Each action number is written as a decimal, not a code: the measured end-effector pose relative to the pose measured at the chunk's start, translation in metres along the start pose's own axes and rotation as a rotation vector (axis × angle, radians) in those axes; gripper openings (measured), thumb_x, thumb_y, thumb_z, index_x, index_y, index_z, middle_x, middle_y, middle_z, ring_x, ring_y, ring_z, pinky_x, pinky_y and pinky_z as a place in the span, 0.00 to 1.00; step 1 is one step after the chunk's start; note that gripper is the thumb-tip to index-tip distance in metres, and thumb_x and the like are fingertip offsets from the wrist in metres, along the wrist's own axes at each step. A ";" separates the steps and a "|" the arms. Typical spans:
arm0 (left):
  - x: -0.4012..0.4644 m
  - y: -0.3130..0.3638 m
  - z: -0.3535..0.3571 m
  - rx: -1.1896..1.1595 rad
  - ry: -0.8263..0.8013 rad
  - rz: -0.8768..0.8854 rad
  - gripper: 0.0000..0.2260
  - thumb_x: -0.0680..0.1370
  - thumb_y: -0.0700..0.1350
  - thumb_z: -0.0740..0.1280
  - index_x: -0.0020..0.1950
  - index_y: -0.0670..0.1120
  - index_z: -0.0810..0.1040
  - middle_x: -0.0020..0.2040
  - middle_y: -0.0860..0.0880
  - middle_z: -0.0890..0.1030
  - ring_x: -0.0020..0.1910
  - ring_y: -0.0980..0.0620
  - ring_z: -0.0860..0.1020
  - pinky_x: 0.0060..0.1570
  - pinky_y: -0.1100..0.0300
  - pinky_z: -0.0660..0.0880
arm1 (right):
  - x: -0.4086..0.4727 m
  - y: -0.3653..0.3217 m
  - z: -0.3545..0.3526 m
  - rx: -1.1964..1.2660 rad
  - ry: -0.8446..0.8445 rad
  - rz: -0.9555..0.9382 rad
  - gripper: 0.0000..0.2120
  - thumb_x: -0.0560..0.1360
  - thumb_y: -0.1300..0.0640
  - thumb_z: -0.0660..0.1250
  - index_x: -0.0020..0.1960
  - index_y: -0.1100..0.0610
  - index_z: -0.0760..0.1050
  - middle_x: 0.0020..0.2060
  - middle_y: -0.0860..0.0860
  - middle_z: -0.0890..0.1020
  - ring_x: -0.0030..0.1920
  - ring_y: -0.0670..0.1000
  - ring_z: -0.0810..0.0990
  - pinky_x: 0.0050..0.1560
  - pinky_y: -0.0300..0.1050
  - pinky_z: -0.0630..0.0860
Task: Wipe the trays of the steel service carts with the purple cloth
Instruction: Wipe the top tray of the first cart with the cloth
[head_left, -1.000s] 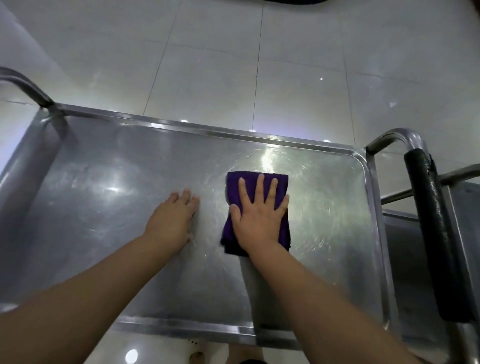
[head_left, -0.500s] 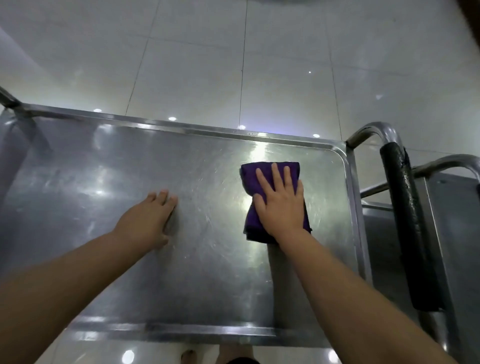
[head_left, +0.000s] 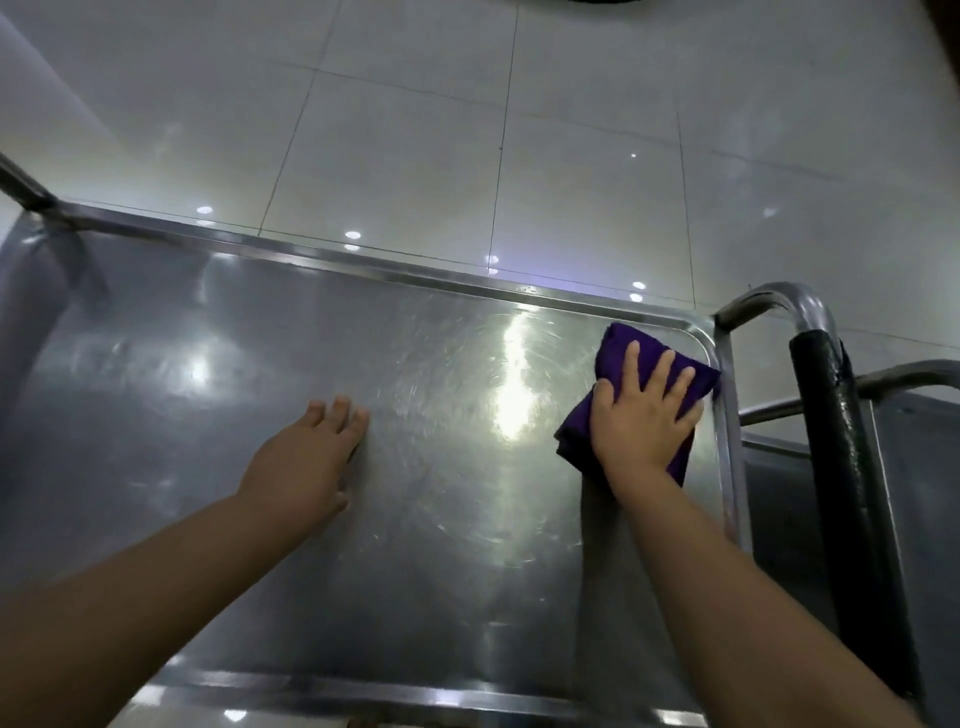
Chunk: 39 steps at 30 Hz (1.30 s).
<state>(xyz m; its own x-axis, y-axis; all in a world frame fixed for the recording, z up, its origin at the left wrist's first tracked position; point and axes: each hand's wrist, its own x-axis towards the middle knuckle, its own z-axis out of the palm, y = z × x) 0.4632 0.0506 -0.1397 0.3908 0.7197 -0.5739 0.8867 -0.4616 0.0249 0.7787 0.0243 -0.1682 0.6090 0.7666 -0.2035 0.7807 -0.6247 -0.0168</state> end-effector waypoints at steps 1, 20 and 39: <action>0.000 -0.001 0.001 -0.005 -0.001 -0.004 0.43 0.75 0.53 0.68 0.78 0.49 0.41 0.79 0.48 0.42 0.77 0.46 0.49 0.63 0.58 0.68 | -0.003 -0.015 0.002 -0.014 -0.004 -0.036 0.29 0.81 0.43 0.48 0.79 0.46 0.43 0.78 0.55 0.45 0.77 0.59 0.41 0.74 0.63 0.39; 0.008 -0.004 -0.009 -0.045 -0.060 -0.006 0.42 0.76 0.49 0.67 0.78 0.48 0.40 0.79 0.46 0.41 0.77 0.46 0.46 0.68 0.56 0.63 | -0.009 -0.149 0.016 -0.071 -0.064 -0.782 0.27 0.81 0.42 0.47 0.78 0.43 0.46 0.79 0.50 0.45 0.78 0.54 0.39 0.76 0.57 0.38; 0.004 -0.009 -0.006 -0.153 -0.045 0.021 0.45 0.78 0.53 0.65 0.73 0.47 0.29 0.69 0.50 0.28 0.77 0.48 0.40 0.72 0.60 0.54 | 0.105 0.017 -0.025 -0.065 0.094 -0.222 0.32 0.76 0.42 0.47 0.77 0.55 0.58 0.74 0.61 0.62 0.76 0.60 0.53 0.74 0.60 0.40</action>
<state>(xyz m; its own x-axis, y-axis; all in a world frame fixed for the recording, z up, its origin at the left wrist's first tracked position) 0.4582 0.0609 -0.1374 0.4015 0.6854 -0.6076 0.9070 -0.3899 0.1595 0.8596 0.0982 -0.1653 0.4294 0.8964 -0.1103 0.9024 -0.4307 0.0130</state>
